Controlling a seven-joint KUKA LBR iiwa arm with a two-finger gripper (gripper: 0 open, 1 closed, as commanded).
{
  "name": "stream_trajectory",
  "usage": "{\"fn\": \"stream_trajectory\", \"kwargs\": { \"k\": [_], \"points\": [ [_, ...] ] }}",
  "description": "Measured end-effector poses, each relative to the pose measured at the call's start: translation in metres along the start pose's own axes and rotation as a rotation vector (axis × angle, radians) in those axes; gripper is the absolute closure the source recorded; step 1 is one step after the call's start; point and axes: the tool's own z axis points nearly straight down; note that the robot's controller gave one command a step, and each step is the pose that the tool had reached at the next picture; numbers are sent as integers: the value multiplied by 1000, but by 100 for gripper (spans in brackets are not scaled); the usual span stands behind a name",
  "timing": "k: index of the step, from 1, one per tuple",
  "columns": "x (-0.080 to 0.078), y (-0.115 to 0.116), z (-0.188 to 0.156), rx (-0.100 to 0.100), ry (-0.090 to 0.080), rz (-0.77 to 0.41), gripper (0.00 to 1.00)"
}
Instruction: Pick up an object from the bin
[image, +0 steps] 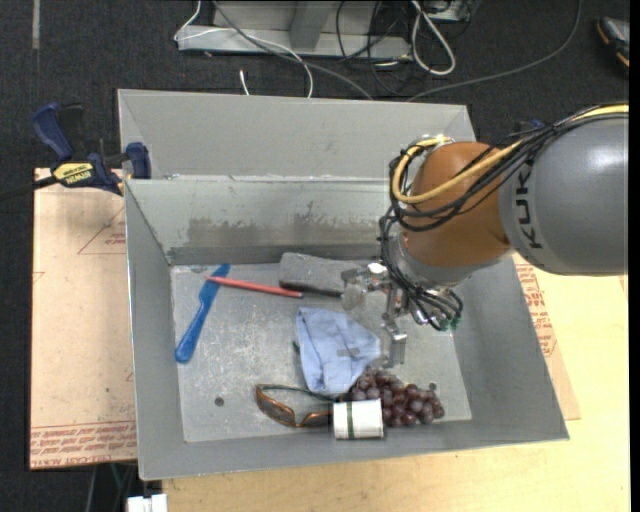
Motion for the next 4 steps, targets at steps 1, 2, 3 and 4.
{"fn": "stream_trajectory", "kwargs": {
  "k": [1, 2, 3, 4],
  "points": [
    [3, 10, 59, 1, -6, -84, 0],
    [-4, 12, 55, 4, -13, -394, 100],
    [-4, 12, 55, 4, -13, -394, 100],
    [-4, 13, 50, 4, -14, -392, 100]
  ]
}}
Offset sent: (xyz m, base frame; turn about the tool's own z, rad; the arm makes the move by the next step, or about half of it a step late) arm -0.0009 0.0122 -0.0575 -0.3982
